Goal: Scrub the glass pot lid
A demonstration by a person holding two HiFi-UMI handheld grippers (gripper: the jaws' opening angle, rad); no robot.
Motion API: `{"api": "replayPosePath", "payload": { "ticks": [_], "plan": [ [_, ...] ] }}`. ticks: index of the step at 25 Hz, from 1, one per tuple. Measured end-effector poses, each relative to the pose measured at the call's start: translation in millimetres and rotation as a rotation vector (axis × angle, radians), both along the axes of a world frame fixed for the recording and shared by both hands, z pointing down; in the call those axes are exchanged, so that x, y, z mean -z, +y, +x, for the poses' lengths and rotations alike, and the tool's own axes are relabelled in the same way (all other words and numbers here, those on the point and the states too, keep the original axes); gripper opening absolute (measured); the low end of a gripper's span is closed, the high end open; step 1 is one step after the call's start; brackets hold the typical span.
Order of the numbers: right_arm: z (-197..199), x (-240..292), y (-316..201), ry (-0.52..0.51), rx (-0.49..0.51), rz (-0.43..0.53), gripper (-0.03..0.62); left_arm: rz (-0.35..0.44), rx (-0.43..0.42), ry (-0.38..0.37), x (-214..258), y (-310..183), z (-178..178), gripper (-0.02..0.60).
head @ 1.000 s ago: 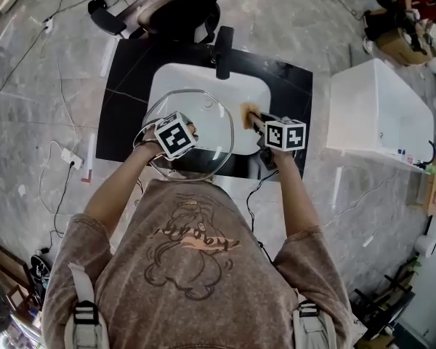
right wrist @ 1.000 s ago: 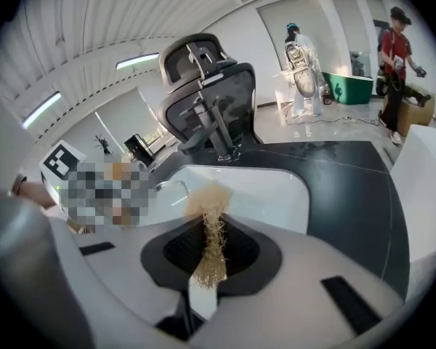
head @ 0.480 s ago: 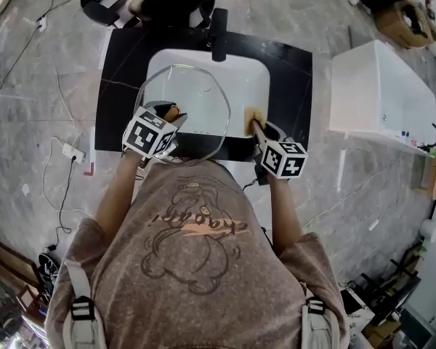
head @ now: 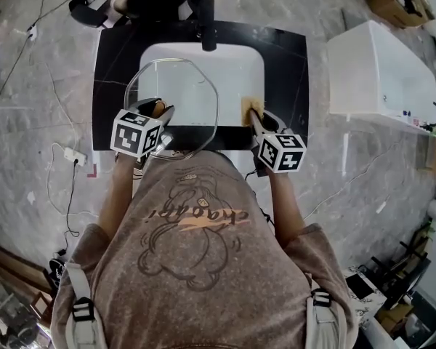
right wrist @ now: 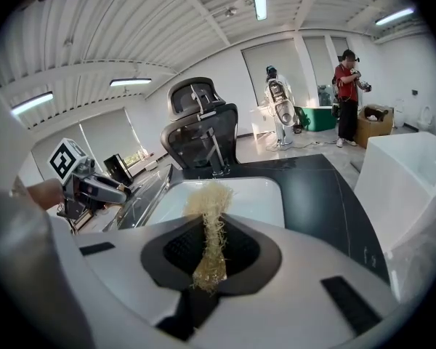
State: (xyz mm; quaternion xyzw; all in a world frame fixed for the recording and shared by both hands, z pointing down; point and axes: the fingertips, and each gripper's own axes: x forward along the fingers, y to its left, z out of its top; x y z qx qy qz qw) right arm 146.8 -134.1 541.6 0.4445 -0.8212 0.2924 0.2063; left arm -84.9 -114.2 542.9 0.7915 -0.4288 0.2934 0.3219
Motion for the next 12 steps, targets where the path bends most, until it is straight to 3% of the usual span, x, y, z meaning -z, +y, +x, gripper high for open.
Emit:
{"api": "replayPosePath", "payload": {
  "ticks": [12],
  "plan": [
    [-6.1, -5.1, 7.8, 0.01, 0.086, 0.014, 0.048, -0.02, 0.033, 0.011, -1.9, 11.7, -2.5, 0.176]
  ]
}}
